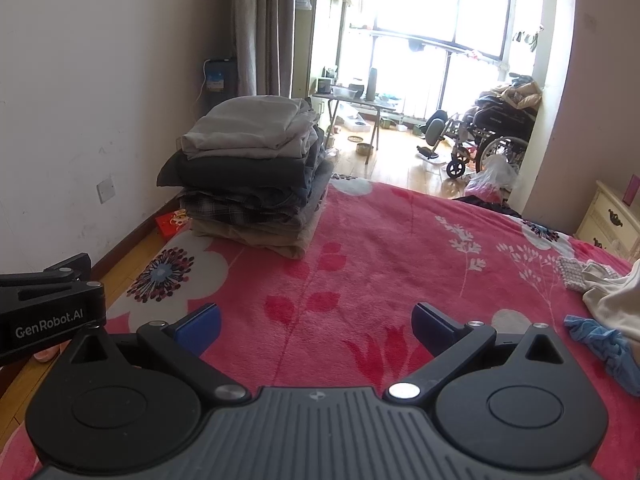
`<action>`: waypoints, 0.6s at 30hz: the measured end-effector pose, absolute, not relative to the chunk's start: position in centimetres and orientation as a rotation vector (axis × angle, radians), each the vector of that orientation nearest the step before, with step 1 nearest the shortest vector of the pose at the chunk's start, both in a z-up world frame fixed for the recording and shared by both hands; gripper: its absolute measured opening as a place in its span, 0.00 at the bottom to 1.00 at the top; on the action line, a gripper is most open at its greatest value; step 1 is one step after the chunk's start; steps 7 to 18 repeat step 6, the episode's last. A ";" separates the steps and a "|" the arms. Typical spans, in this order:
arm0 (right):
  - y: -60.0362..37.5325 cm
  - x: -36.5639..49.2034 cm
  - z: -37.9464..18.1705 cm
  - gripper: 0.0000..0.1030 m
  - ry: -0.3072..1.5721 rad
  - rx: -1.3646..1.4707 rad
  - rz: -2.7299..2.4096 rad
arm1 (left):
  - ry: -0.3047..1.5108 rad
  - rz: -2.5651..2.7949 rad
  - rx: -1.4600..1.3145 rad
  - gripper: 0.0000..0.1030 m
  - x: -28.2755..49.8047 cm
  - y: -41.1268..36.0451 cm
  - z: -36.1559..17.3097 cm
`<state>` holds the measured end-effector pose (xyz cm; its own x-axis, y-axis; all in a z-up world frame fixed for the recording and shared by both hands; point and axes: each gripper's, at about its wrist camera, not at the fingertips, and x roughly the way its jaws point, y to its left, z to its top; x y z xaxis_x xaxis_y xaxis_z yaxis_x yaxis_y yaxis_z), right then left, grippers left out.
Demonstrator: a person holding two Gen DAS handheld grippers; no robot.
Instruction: Fold clothes
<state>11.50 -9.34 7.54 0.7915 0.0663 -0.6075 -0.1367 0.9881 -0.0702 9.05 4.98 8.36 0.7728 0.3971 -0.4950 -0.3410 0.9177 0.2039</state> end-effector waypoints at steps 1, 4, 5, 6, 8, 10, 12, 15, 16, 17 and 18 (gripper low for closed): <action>-9.3 11.5 7.5 1.00 0.649 -0.113 0.109 | 0.559 0.400 0.106 1.00 9.0 5.0 8.4; -9.2 11.5 7.6 1.00 0.650 -0.114 0.109 | 0.559 0.401 0.106 1.00 9.0 5.1 8.4; -9.2 11.5 7.6 1.00 0.650 -0.114 0.109 | 0.558 0.402 0.106 1.00 9.0 5.2 8.4; -9.2 11.5 7.6 1.00 0.650 -0.114 0.109 | 0.558 0.403 0.105 1.00 9.0 5.2 8.4; -9.2 11.5 7.6 1.00 0.650 -0.114 0.109 | 0.558 0.403 0.105 1.00 9.0 5.2 8.4; -9.2 11.5 7.6 1.00 0.650 -0.114 0.109 | 0.558 0.403 0.105 1.00 9.0 5.2 8.4; -9.2 11.5 7.6 1.00 0.650 -0.114 0.109 | 0.558 0.403 0.105 1.00 9.0 5.2 8.4; -9.2 11.5 7.6 1.00 0.650 -0.114 0.109 | 0.558 0.403 0.105 1.00 9.0 5.2 8.4; -9.2 11.5 7.6 1.00 0.650 -0.114 0.109 | 0.558 0.403 0.105 1.00 9.0 5.2 8.4; -9.2 11.5 7.6 1.00 0.650 -0.114 0.109 | 0.558 0.403 0.105 1.00 9.0 5.2 8.4; -9.2 11.5 7.6 1.00 0.650 -0.114 0.109 | 0.558 0.403 0.105 1.00 9.0 5.2 8.4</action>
